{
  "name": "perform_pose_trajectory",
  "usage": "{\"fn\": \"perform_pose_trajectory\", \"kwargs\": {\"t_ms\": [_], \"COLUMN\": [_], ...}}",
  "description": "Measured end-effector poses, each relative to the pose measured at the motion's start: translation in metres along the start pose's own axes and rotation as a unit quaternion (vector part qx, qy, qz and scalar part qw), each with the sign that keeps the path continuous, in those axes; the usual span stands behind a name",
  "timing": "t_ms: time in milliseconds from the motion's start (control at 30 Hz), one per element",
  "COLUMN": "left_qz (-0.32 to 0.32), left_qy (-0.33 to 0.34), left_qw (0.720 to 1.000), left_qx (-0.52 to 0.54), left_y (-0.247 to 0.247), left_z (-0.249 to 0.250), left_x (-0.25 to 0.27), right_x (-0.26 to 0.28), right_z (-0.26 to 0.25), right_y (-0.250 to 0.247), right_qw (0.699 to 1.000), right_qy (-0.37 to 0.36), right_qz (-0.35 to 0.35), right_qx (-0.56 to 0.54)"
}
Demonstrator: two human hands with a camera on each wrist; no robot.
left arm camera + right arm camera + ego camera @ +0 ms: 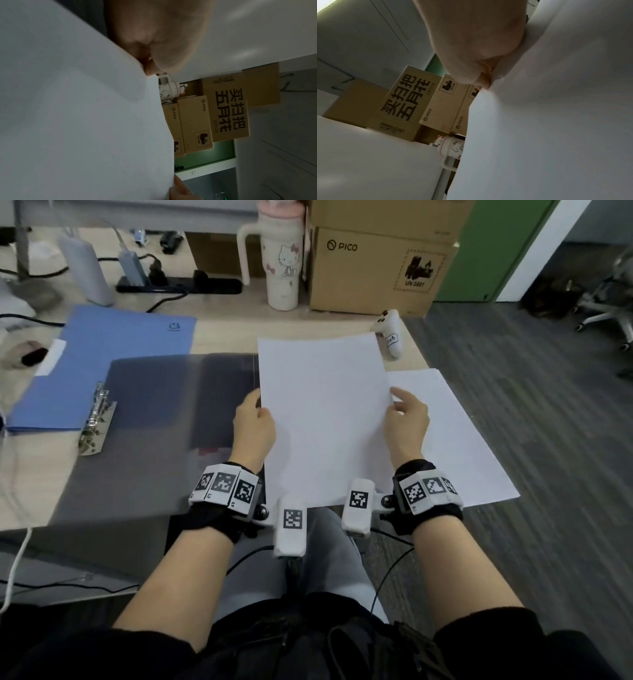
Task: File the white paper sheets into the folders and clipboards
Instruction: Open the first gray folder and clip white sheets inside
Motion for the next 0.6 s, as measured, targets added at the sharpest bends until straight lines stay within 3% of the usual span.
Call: {"fn": "perform_pose_trajectory", "kwargs": {"t_ms": [167, 600], "left_qz": [-0.030, -0.050], "left_qy": [-0.048, -0.039], "left_qw": [0.998, 0.998], "left_qx": [-0.013, -0.016], "left_y": [0.007, 0.009], "left_z": [-0.026, -0.028], "left_x": [-0.002, -0.019], "right_x": [0.004, -0.010], "right_z": [0.016, 0.016], "right_y": [0.001, 0.002], "right_qw": [0.998, 0.995], "right_qy": [0.062, 0.086], "right_qz": [-0.015, -0.023], "right_qx": [0.028, 0.037]}}
Point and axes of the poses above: each hand's wrist, its own x-axis away from the middle knuckle, its own y-axis out of the palm, z = x × y, the point moved 7 cm from there along -x, towards the middle knuckle, and after that the axes turned 1 degree about y, right-handed, at the moved point
